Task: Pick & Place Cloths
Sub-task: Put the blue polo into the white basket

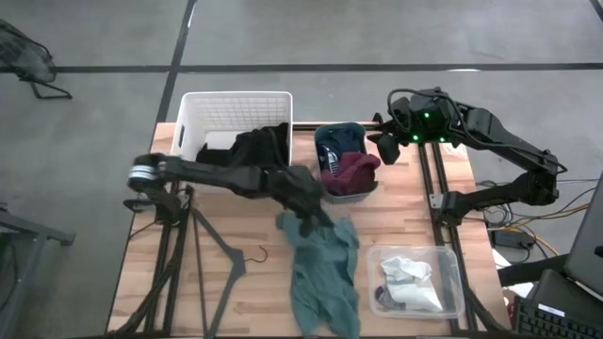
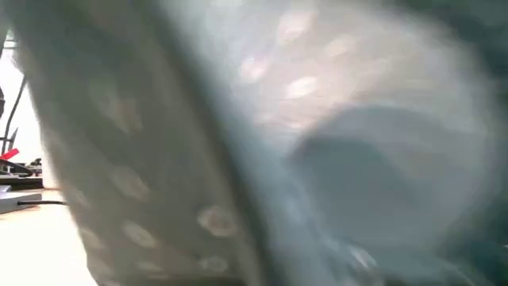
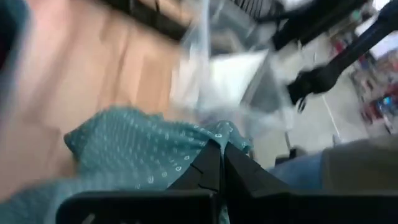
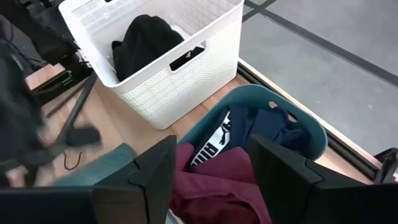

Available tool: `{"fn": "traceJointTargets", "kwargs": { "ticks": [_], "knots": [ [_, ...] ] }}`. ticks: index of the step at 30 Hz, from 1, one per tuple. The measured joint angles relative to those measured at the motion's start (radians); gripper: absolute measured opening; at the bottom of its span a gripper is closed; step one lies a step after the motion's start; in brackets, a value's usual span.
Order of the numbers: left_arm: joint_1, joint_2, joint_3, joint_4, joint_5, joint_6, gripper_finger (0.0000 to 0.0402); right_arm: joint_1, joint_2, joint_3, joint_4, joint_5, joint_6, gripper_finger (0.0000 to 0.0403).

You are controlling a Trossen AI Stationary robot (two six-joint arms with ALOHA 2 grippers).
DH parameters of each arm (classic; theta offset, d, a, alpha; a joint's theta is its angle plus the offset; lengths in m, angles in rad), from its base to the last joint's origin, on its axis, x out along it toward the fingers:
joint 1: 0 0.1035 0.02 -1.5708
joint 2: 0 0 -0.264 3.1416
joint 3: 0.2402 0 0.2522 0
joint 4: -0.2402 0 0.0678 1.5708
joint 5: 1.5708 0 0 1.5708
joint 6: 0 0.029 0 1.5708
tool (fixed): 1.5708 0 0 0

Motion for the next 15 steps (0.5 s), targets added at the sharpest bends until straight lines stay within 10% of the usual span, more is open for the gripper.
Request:
{"fn": "traceJointTargets", "kwargs": {
  "ticks": [15],
  "knots": [
    [0.041, -0.443, 0.347, -0.056, -0.290, 0.127, 0.0001, 0.000, 0.000, -0.016, 0.026, 0.041, -0.009, 0.0156]
  ]
}}
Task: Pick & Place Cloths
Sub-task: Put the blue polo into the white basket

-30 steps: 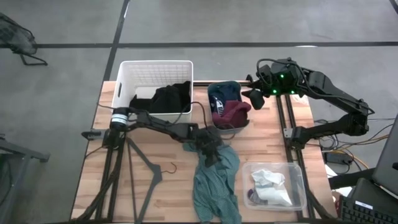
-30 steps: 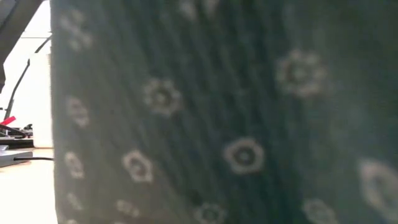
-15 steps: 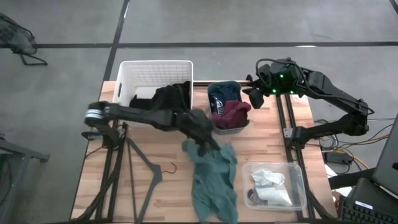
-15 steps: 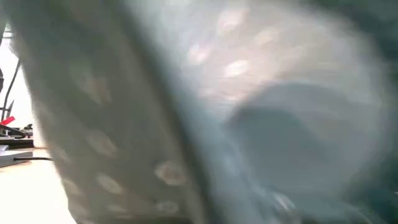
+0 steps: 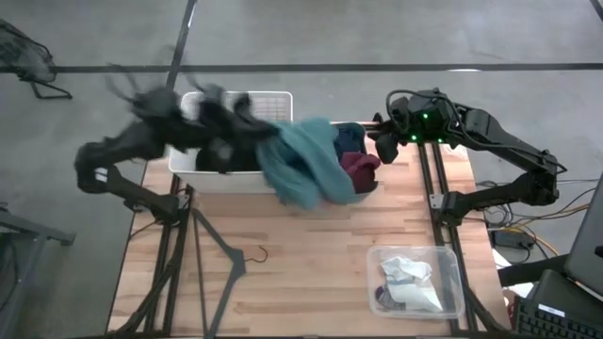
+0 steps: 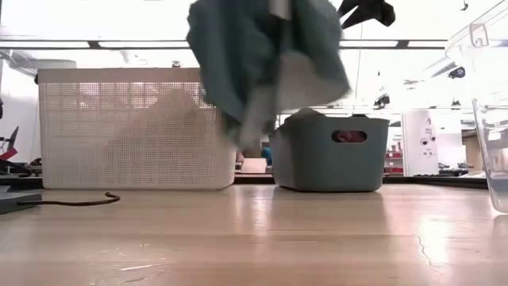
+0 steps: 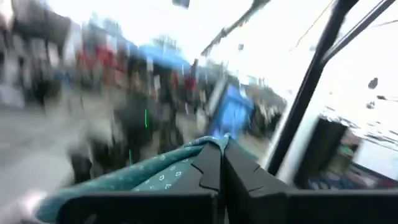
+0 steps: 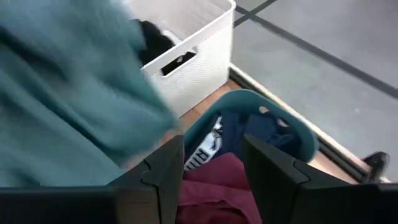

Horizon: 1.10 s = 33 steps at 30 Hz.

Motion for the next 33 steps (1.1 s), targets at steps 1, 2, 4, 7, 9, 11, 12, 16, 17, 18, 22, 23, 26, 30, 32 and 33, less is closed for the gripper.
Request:
{"fn": "traceJointTargets", "kwargs": {
  "ticks": [1, 2, 4, 7, 9, 11, 12, 16, 17, 18, 22, 23, 26, 30, 32, 33],
  "knots": [
    [0.000, -0.011, 0.037, -0.005, -0.021, 0.046, 0.0001, 0.000, 0.000, -0.001, 0.000, 0.012, 0.000, 0.0153],
    [0.000, -0.018, 0.073, -0.017, -0.051, 0.098, 0.0001, 0.000, 0.000, -0.002, 0.003, 0.019, 0.000, 0.0150],
    [-0.001, -0.027, 0.143, -0.064, -0.125, 0.209, 0.0001, 0.000, 0.000, -0.009, 0.016, 0.037, 0.002, 0.0144],
    [0.000, -0.026, 0.252, -0.196, -0.298, 0.371, 0.0001, 0.000, 0.000, -0.015, 0.034, 0.037, 0.009, 0.0134],
    [0.000, -0.021, 0.312, -0.286, -0.465, 0.458, 0.0002, 0.000, 0.000, -0.019, 0.047, 0.037, 0.009, 0.0128],
    [0.000, -0.011, 0.360, -0.350, -0.625, 0.522, 0.0003, 0.000, 0.000, -0.026, 0.051, 0.036, 0.012, 0.0121],
    [0.000, -0.007, 0.380, -0.372, -0.693, 0.557, 0.0003, 0.000, 0.000, -0.030, 0.050, 0.036, 0.015, 0.0118],
    [0.005, 0.019, 0.464, -0.383, -0.833, 0.728, 0.0002, 0.000, 0.000, -0.047, 0.051, 0.036, 0.053, 0.0105],
    [0.005, 0.028, 0.491, -0.376, -0.848, 0.768, 0.0002, 0.000, 0.000, -0.052, 0.051, 0.036, 0.059, 0.0102],
    [0.005, 0.035, 0.517, -0.367, -0.868, 0.809, 0.0002, 0.000, 0.000, -0.057, 0.050, 0.036, 0.061, 0.0099],
    [0.005, 0.073, 0.599, -0.300, -1.000, 1.019, 0.0002, 0.000, 0.000, -0.070, 0.051, 0.035, 0.065, 0.0086],
    [0.006, 0.083, 0.615, -0.284, -1.023, 1.065, 0.0002, 0.000, 0.000, -0.072, 0.050, 0.035, 0.065, 0.0083],
    [0.006, 0.111, 0.647, -0.262, -1.071, 1.211, 0.0002, 0.000, 0.000, -0.073, 0.050, 0.035, 0.065, 0.0074],
    [0.005, 0.136, 0.652, -0.179, -1.151, 1.394, 0.0004, 0.000, 0.000, -0.073, 0.051, 0.034, 0.065, 0.0067],
    [0.005, 0.142, 0.653, -0.167, -1.173, 1.438, 0.0003, 0.000, 0.000, -0.073, 0.051, 0.035, 0.065, 0.0064],
    [0.006, 0.143, 0.653, -0.164, -1.174, 1.428, 0.0003, 0.000, 0.000, -0.073, 0.051, 0.035, 0.065, 0.0063]
  ]
}}
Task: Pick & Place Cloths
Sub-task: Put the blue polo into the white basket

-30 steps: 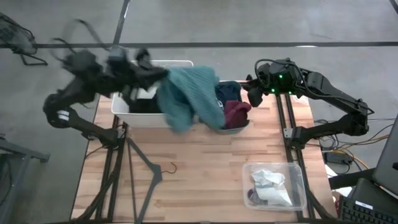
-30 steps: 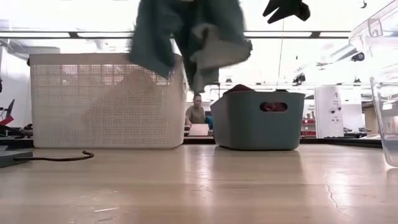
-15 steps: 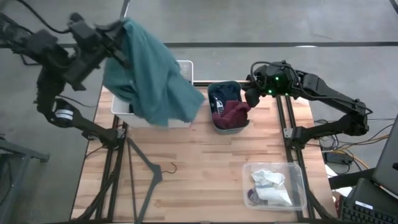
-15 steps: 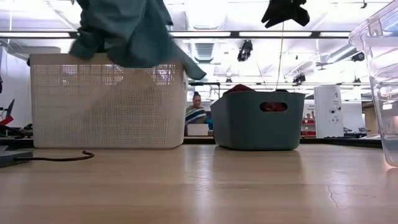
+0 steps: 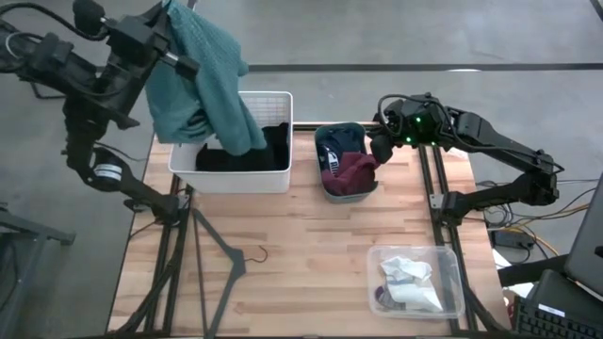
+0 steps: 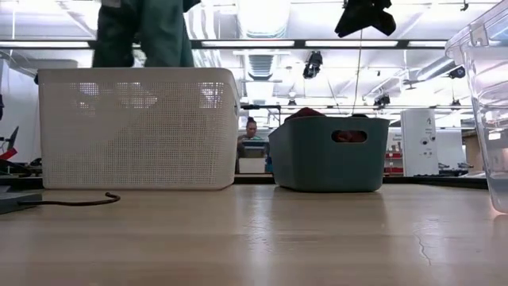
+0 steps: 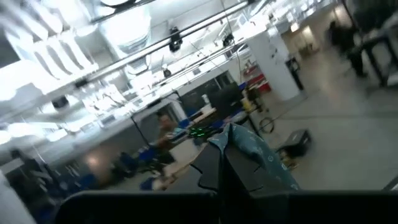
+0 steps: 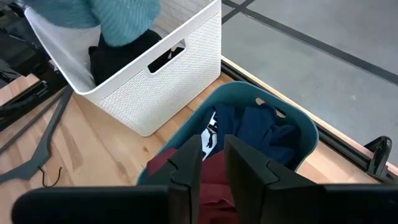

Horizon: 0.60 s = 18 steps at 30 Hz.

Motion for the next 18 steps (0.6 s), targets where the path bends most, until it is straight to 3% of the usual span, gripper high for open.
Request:
{"fn": "traceJointTargets", "kwargs": {
  "ticks": [3, 10, 18],
  "knots": [
    [0.000, 0.004, -0.004, -0.035, 0.002, -0.139, 0.0003, 0.000, 0.000, 0.000, 0.000, 0.000, 0.000, 0.0065],
    [0.016, 0.034, -0.029, -0.464, 0.041, -0.550, 0.0006, 0.000, 0.000, 0.000, 0.048, 0.000, 0.000, 0.0088],
    [0.145, 0.054, -0.186, -0.794, 0.072, -0.928, 0.0009, 0.000, 0.000, -0.001, 0.107, 0.000, 0.000, 0.0108]
  ]
}}
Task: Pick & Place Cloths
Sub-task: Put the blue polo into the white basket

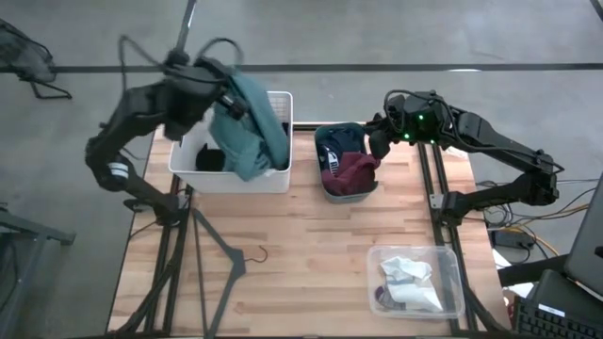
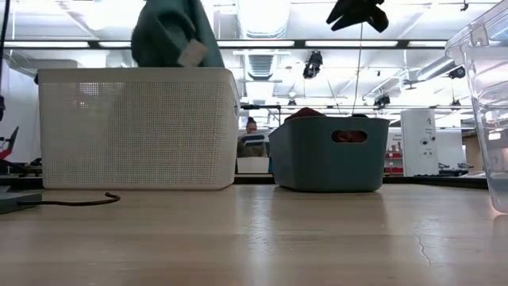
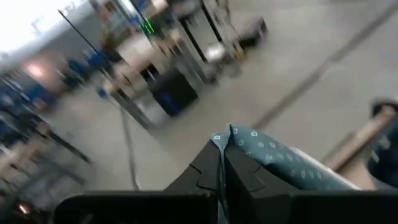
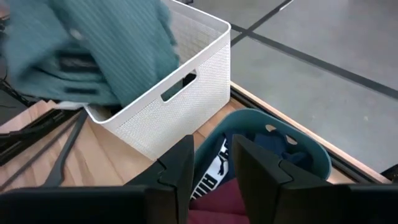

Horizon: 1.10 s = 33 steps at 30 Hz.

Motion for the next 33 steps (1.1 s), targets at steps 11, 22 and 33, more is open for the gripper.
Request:
{"fn": "traceJointTargets", "kwargs": {
  "ticks": [11, 22, 33],
  "knots": [
    [0.163, -0.003, -0.416, -0.094, 0.275, -0.206, 0.0014, 0.000, 0.000, 0.000, -0.002, -0.005, 0.048, 0.0122],
    [0.247, -0.002, -0.722, -0.084, 0.586, -0.485, 0.0025, 0.000, 0.000, 0.000, -0.002, -0.004, 0.051, 0.0127],
    [0.239, -0.050, -0.662, 0.228, 0.817, -0.529, 0.0133, 0.000, 0.000, 0.000, -0.002, -0.012, -0.004, 0.0078]
  ]
}}
